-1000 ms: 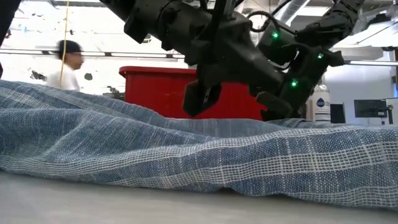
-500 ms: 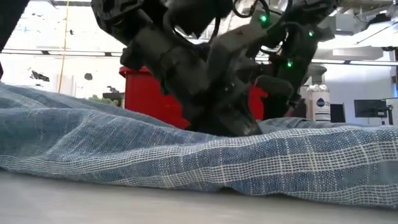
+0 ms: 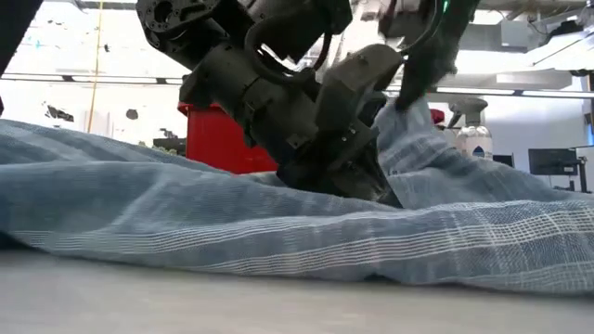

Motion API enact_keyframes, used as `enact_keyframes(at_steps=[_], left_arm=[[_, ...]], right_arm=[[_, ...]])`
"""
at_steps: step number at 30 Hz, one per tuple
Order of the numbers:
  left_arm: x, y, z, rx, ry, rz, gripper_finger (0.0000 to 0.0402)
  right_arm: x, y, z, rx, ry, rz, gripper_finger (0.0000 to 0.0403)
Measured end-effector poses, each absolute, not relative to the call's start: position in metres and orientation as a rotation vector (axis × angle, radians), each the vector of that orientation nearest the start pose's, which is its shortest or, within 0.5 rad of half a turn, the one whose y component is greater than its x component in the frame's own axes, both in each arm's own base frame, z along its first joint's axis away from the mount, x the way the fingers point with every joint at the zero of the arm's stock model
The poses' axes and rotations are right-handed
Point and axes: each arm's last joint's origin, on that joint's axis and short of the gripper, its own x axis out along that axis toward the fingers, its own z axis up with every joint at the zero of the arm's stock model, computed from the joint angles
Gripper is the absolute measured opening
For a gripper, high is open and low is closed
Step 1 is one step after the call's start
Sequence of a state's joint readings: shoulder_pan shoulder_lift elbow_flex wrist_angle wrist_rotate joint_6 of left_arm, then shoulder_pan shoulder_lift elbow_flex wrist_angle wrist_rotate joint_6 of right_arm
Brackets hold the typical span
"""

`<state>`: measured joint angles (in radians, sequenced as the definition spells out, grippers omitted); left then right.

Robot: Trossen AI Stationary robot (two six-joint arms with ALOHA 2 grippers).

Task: Fold Laundry from Bin
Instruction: Fold the blue polo shirt

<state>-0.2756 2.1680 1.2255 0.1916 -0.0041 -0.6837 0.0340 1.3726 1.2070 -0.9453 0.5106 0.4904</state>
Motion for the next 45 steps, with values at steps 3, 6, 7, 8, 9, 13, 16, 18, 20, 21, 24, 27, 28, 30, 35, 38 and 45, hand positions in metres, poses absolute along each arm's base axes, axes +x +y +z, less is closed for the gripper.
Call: enact_keyframes(at_steps=[3, 6, 7, 8, 9, 13, 16, 18, 20, 21, 24, 27, 28, 30, 35, 38, 45], left_arm=[[0.415, -0.120, 0.089, -0.548, 0.817, -0.013, 0.0000], [0.414, -0.121, 0.087, -0.558, 0.826, -0.014, 0.0000], [0.414, -0.121, 0.087, -0.566, 0.833, -0.017, 0.0000], [0.414, -0.121, 0.086, -0.574, 0.839, -0.018, 0.0000], [0.413, -0.122, 0.086, -0.577, 0.843, -0.020, 0.0000], [0.413, -0.121, 0.086, -0.585, 0.843, -0.022, 0.0000], [0.413, -0.121, 0.086, -0.585, 0.843, -0.020, 0.0000], [0.413, -0.121, 0.086, -0.586, 0.843, -0.020, 0.0000], [0.414, -0.121, 0.086, -0.587, 0.841, -0.019, 0.0000], [0.414, -0.121, 0.086, -0.589, 0.840, -0.018, 0.0000], [0.414, -0.121, 0.087, -0.590, 0.836, -0.013, 0.0000], [0.414, -0.121, 0.087, -0.589, 0.828, 0.001, 0.0000], [0.414, -0.120, 0.087, -0.594, 0.825, 0.008, 0.0000], [0.414, -0.120, 0.087, -0.609, 0.822, 0.015, 0.0000], [0.415, -0.120, 0.087, -0.610, 0.812, 0.028, 0.0000], [0.415, -0.120, 0.088, -0.623, 0.804, 0.043, 0.0000], [0.415, -0.120, 0.088, -0.638, 0.797, 0.054, 0.0000]], right_arm=[[0.254, 0.001, 0.324, 0.154, 0.826, -0.634, 0.0020], [0.256, 0.019, 0.342, 0.162, 0.732, -0.328, 0.0032], [0.257, 0.027, 0.347, 0.185, 0.707, -0.194, 0.0046], [0.258, 0.034, 0.351, 0.219, 0.682, -0.091, 0.0062], [0.258, 0.041, 0.353, 0.259, 0.680, -0.041, 0.0081], [0.244, 0.059, 0.327, 0.234, 0.940, -0.133, 0.0148], [0.231, 0.058, 0.301, 0.106, 1.084, -0.335, 0.0190], [0.227, 0.053, 0.283, 0.030, 1.134, -0.407, 0.0210], [0.227, 0.045, 0.269, -0.021, 1.160, -0.415, 0.0223], [0.228, 0.039, 0.264, -0.035, 1.167, -0.412, 0.0225], [0.232, 0.017, 0.257, -0.035, 1.142, -0.386, 0.0227], [0.244, -0.005, 0.257, 0.035, 1.072, -0.247, 0.0224], [0.246, -0.012, 0.257, 0.044, 1.065, -0.192, 0.0222], [0.249, -0.023, 0.256, 0.001, 1.055, -0.068, 0.0220], [0.259, -0.037, 0.246, -0.183, 1.091, 0.159, 0.0219], [0.275, -0.043, 0.236, -0.192, 1.130, 0.245, 0.0219], [0.296, -0.053, 0.202, -0.207, 1.393, 0.423, 0.0219]])
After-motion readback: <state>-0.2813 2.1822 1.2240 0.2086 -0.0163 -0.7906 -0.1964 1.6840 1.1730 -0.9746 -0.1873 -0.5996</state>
